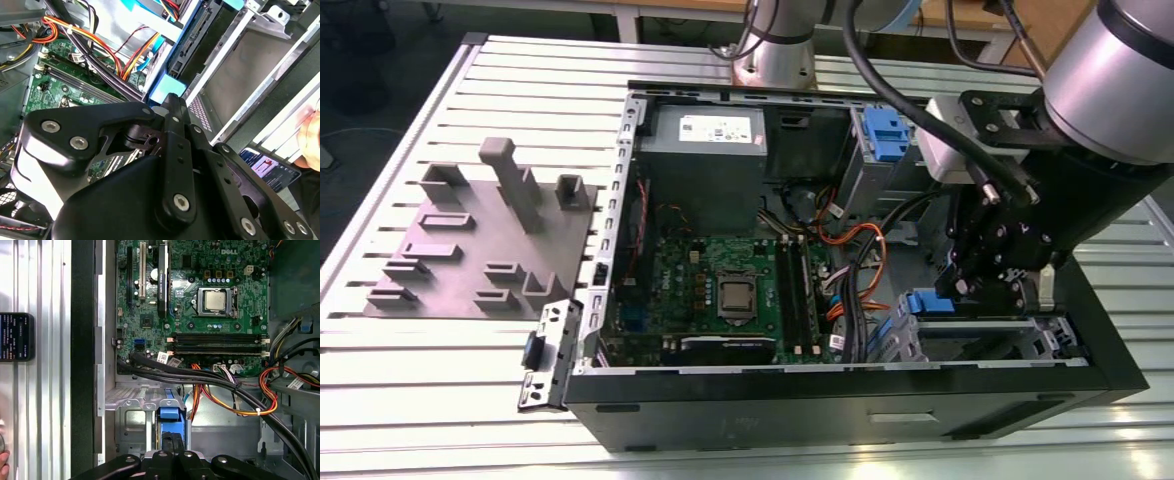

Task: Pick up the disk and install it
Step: 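Insert the disk into the insertion slot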

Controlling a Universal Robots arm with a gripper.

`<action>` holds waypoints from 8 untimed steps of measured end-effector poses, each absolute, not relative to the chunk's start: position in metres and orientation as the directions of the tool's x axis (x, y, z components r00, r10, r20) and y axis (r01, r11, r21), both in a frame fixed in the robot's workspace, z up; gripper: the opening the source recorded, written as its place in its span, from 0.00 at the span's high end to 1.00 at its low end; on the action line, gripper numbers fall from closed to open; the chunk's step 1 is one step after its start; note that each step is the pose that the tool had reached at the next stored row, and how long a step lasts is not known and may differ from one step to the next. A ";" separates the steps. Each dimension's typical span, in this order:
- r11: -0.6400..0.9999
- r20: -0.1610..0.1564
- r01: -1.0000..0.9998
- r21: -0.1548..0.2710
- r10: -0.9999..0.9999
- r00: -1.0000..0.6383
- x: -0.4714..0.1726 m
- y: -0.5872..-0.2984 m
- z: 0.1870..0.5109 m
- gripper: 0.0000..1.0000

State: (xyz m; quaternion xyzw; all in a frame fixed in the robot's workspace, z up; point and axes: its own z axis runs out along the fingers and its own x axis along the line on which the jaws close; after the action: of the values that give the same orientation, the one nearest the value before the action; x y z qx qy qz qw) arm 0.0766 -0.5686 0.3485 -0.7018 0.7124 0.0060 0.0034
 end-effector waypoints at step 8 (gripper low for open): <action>0.015 -0.013 -1.000 0.004 -1.000 -0.015 0.077 -0.569 0.347 0.89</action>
State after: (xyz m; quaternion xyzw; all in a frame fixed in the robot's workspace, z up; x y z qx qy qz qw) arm 0.0766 -0.5686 0.3468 -0.7018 0.7123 0.0060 0.0034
